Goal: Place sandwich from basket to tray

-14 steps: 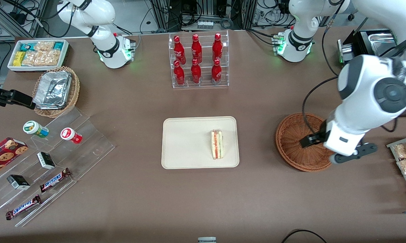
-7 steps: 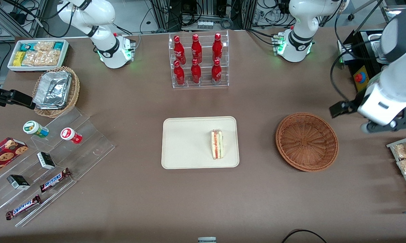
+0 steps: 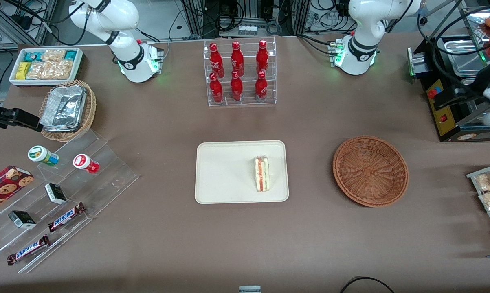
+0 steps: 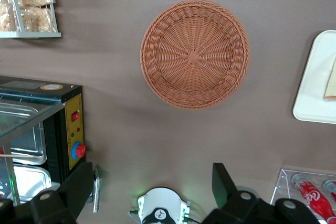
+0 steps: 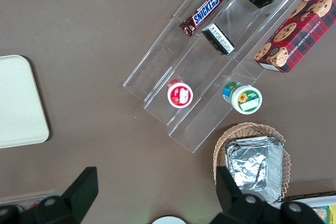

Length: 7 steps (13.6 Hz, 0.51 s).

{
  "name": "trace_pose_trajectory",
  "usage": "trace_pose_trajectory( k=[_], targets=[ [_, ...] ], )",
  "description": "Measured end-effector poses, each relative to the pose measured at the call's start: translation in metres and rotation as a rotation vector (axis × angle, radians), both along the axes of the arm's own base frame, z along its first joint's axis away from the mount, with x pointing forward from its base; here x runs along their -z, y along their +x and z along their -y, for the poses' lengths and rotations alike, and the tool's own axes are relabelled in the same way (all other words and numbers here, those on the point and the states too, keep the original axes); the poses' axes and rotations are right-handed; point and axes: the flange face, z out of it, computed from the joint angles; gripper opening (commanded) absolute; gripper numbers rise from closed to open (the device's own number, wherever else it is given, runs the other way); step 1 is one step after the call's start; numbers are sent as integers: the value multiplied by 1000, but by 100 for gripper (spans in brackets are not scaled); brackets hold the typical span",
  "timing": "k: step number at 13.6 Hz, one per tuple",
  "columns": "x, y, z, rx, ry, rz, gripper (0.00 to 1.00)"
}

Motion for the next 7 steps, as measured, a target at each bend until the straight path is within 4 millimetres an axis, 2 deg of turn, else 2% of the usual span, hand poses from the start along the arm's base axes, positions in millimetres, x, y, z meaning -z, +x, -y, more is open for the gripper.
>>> trace_pose_trajectory(
  k=[2,4,7],
  targets=[
    [-3,-4,-18,5,-15,-5,100],
    [7,-4,-29,6,-22,-28,100],
    [31,0,-28,10,-35,-57,100]
  ],
)
